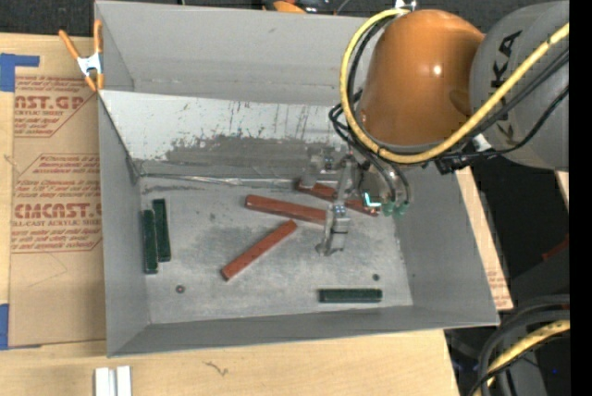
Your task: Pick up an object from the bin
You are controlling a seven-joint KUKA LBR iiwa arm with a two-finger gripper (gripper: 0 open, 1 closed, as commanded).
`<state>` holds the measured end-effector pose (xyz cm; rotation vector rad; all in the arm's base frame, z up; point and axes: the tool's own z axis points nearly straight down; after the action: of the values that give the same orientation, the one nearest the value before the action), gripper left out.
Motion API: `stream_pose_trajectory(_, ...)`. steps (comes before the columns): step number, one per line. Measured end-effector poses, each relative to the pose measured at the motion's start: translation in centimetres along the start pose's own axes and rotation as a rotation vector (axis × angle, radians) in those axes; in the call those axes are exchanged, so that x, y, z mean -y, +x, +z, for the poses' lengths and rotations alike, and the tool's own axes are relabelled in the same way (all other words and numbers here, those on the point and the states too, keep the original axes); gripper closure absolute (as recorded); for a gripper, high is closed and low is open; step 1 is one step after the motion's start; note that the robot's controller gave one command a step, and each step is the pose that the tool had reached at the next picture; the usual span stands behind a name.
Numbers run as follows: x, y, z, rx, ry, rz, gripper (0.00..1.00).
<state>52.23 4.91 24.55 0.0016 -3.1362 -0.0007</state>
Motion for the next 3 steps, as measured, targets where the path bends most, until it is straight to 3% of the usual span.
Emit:
stream_pose_trajectory(1,-3.9,-2.5,18.0,0.001,0.0,-0.227,0.0)
stream_pose_trajectory(2,-4.6,-2.7,14.4,0.009,0.0,-0.297,0.0)
stream_pose_trajectory(3,-5.2,-3.2,14.6,0.007,0.001,-0.375,0.0)
